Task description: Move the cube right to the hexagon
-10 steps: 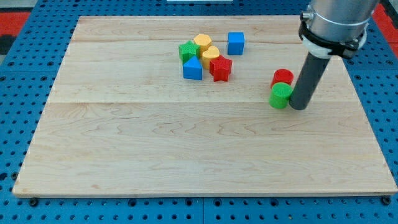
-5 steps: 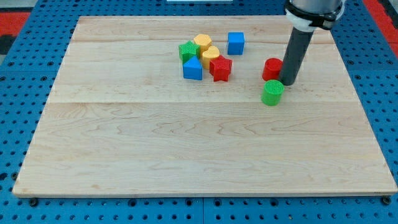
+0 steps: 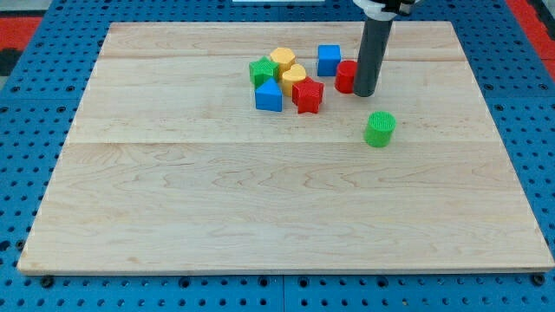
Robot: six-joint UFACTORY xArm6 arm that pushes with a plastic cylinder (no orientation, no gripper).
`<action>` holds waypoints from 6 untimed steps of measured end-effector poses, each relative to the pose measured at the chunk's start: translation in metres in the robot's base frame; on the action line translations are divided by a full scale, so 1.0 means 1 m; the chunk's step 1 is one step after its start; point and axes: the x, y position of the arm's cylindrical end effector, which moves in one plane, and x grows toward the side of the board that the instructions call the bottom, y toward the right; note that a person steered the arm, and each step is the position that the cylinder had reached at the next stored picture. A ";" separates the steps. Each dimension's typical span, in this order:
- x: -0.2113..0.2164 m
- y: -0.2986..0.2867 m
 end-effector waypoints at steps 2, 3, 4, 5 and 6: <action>-0.027 0.039; -0.059 0.052; -0.075 0.047; -0.075 0.031; -0.075 0.012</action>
